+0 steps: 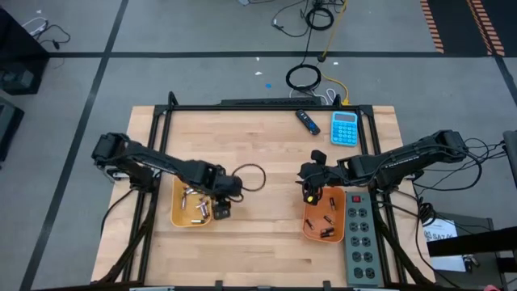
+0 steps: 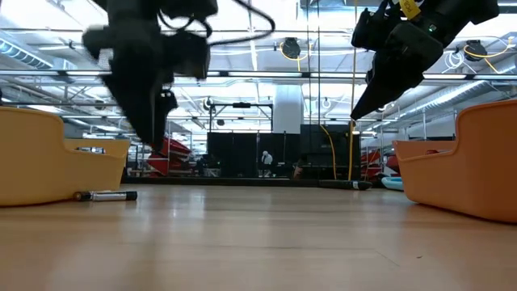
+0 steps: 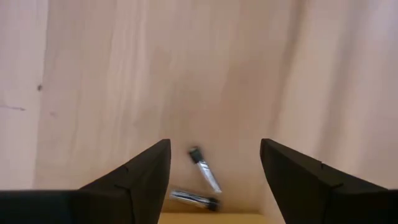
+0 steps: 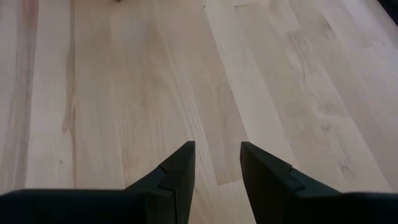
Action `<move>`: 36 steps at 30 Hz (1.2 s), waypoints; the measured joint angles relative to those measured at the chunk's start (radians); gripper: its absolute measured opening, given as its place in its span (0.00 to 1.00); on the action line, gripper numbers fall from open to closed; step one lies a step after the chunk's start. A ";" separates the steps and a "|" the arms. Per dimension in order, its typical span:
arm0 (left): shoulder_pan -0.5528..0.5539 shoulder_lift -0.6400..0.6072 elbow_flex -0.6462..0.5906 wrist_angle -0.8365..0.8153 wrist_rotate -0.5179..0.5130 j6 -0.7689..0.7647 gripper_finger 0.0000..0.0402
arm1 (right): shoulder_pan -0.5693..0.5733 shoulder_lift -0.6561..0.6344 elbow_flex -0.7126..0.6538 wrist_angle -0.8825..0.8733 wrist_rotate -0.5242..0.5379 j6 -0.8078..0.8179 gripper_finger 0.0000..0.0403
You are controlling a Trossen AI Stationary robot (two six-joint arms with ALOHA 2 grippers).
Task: Sort batteries
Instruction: Put the silver battery into the yellow bin
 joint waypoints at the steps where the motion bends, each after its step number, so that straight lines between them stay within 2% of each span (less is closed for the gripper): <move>1: -0.010 0.022 0.000 -0.003 -0.027 0.006 0.63 | 0.000 0.000 0.000 0.000 0.000 0.000 0.29; 5: -0.037 0.104 -0.001 0.000 -0.062 0.025 0.63 | 0.000 0.000 0.000 0.000 0.000 -0.002 0.29; 15: -0.028 0.224 0.004 -0.079 -0.053 0.016 0.62 | 0.000 0.000 0.000 0.000 0.000 -0.002 0.29; 17: -0.028 0.242 0.006 -0.086 -0.034 0.021 0.57 | 0.000 0.000 0.000 -0.001 0.000 -0.002 0.29; 19: -0.040 0.256 0.006 -0.084 -0.027 0.037 0.47 | 0.000 0.000 0.000 -0.002 0.000 -0.002 0.29; 24: -0.067 0.268 0.006 -0.071 -0.065 0.078 0.08 | 0.000 0.000 0.000 -0.003 0.000 -0.002 0.29; 31: -0.073 0.251 0.041 -0.134 -0.133 0.109 0.06 | 0.000 0.000 0.000 -0.001 0.000 -0.002 0.29; 34: -0.069 0.204 0.088 -0.225 -0.129 0.131 0.06 | 0.000 0.000 0.000 0.000 0.000 -0.002 0.29; 36: -0.062 0.150 0.144 -0.262 -0.083 0.132 0.06 | 0.000 0.000 0.000 0.000 0.000 0.000 0.29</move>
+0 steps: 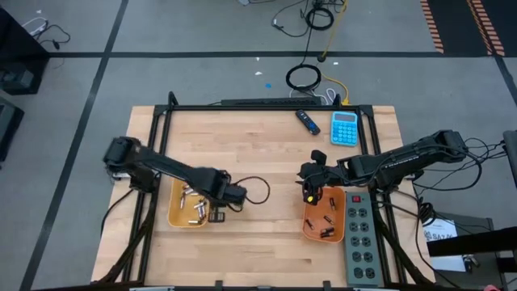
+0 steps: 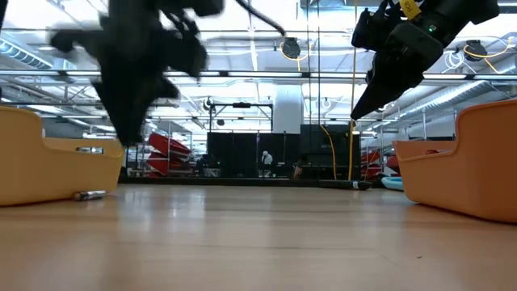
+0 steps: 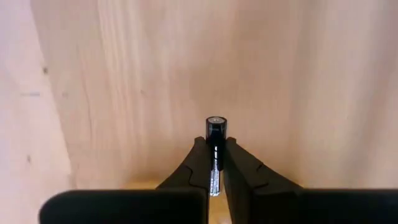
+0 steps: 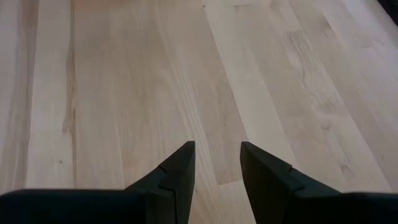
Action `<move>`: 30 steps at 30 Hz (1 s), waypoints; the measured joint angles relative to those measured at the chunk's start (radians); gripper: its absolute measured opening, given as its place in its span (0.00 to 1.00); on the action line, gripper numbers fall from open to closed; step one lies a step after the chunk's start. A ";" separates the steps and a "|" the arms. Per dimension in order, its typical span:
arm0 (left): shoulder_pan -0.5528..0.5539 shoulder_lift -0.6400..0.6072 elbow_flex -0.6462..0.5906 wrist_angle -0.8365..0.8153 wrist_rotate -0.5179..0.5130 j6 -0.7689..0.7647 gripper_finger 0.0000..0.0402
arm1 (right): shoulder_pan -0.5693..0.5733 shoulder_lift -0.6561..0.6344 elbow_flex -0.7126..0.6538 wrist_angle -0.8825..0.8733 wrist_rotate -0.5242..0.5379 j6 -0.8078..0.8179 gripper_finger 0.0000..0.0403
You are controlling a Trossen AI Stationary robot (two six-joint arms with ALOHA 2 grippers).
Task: Sort batteries
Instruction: Put the silver battery into the yellow bin
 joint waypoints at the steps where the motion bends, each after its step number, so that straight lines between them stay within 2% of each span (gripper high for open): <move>1: 0.005 -0.025 0.019 -0.056 0.027 0.000 0.06 | 0.000 0.000 0.000 0.000 0.000 0.001 0.29; 3: 0.015 -0.060 0.041 -0.198 0.054 0.000 0.06 | 0.000 0.000 0.000 -0.001 0.000 -0.001 0.29; 5: 0.026 -0.095 0.042 -0.261 0.055 0.001 0.06 | 0.000 0.000 0.000 -0.002 0.000 -0.002 0.29; 8: 0.030 -0.157 -0.009 -0.296 0.070 0.018 0.06 | 0.003 0.000 0.000 -0.004 -0.003 0.002 0.29; 11: 0.028 -0.195 -0.103 -0.249 0.054 -0.039 0.08 | 0.011 0.000 0.000 -0.004 -0.003 0.003 0.29; 13: 0.032 -0.217 -0.167 -0.245 0.039 -0.086 0.16 | 0.016 0.000 0.000 -0.006 -0.003 0.004 0.29; 16: 0.028 -0.220 -0.237 -0.249 0.047 -0.137 0.34 | 0.019 0.000 0.000 -0.005 -0.003 0.005 0.29; 21: 0.028 -0.221 -0.237 -0.287 0.092 -0.155 0.62 | 0.018 0.000 0.000 -0.003 -0.003 0.006 0.29; 24: 0.027 -0.222 -0.167 -0.262 0.061 -0.169 0.68 | 0.018 0.000 0.000 0.000 -0.002 0.006 0.29; 30: 0.022 -0.222 -0.076 -0.089 -0.029 -0.168 0.68 | 0.018 0.000 0.000 0.014 -0.002 0.006 0.29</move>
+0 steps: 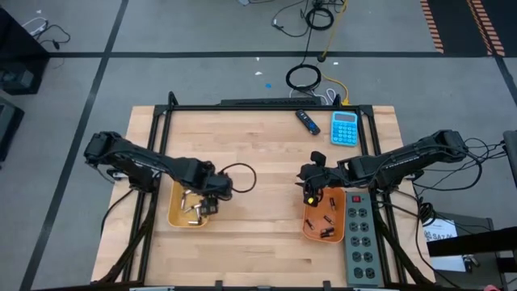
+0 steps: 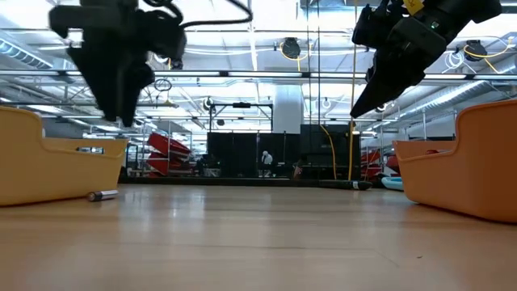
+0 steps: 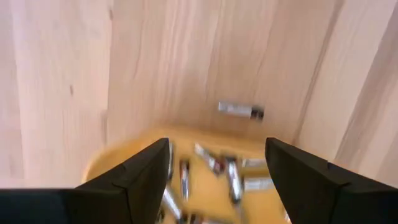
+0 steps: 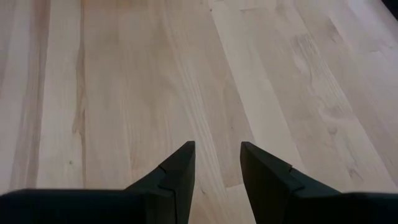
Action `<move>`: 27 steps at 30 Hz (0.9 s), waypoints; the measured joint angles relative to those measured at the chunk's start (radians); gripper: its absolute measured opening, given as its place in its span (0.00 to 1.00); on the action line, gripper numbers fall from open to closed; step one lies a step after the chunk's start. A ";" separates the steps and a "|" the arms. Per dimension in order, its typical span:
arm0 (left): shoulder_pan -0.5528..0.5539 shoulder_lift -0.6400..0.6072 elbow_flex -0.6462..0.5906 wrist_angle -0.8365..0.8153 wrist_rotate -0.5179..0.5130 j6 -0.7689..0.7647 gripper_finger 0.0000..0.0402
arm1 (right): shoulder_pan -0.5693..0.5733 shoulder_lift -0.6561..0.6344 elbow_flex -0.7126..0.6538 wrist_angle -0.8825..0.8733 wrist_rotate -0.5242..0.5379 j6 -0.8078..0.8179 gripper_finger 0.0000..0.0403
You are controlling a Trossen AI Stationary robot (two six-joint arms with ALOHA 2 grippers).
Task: Sort batteries
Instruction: Put the silver battery into the yellow bin
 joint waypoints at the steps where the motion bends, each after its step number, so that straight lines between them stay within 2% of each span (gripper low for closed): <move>1: -0.001 0.008 0.000 0.032 -0.012 0.000 0.68 | 0.000 0.000 0.000 0.000 0.000 0.000 0.29; 7: -0.031 0.134 -0.001 0.143 -0.022 0.064 0.68 | 0.000 0.000 0.000 -0.001 -0.001 0.000 0.29; 11: -0.059 0.212 -0.001 0.138 -0.004 0.135 0.68 | 0.000 0.000 0.000 -0.002 -0.001 0.000 0.29; 18: -0.087 0.250 -0.001 0.142 0.019 0.158 0.72 | 0.000 0.000 0.000 -0.002 -0.001 0.000 0.29; 23: -0.085 0.276 -0.001 0.141 -0.011 0.158 0.78 | 0.002 0.000 0.000 -0.002 -0.001 0.000 0.29; 27: -0.079 0.307 -0.001 0.142 0.004 0.166 0.79 | 0.002 0.000 0.000 -0.002 -0.001 0.000 0.29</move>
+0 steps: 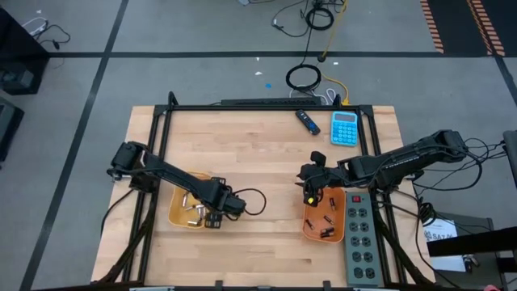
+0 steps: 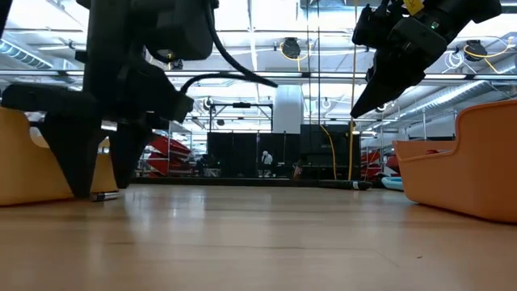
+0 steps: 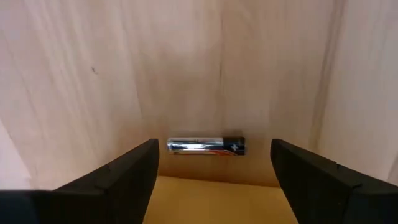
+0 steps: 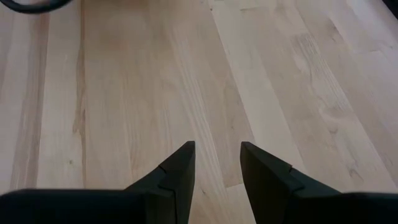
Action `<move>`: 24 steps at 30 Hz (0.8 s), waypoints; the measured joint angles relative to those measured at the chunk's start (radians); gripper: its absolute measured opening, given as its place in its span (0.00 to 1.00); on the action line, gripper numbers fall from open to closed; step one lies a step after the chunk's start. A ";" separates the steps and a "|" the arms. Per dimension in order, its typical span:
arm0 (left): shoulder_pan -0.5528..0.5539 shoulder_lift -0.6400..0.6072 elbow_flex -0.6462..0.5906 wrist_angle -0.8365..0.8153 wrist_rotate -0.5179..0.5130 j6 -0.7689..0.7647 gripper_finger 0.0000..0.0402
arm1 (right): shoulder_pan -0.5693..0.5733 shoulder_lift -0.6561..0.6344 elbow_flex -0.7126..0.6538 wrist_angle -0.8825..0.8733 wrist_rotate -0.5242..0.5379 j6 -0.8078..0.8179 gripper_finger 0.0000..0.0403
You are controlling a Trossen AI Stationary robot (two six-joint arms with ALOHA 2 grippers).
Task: Sort batteries
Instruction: Put the silver battery into the yellow bin
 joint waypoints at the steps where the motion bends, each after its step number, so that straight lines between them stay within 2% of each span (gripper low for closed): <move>1: 0.001 0.005 0.000 0.000 0.005 0.007 0.79 | 0.000 0.000 0.000 0.000 0.000 0.000 0.29; 6: 0.001 0.010 -0.002 -0.014 0.003 0.021 0.79 | 0.000 0.000 0.000 0.000 0.000 0.000 0.29; 10: -0.005 0.009 -0.002 -0.045 -0.075 0.072 0.79 | 0.000 0.000 0.000 0.002 0.000 0.000 0.29; 15: -0.007 0.009 -0.002 -0.032 -0.086 0.136 0.79 | 0.000 0.000 0.000 0.006 -0.001 0.000 0.29; 24: -0.008 0.010 -0.002 0.000 -0.112 0.409 0.79 | 0.000 0.000 0.000 0.008 0.000 -0.003 0.29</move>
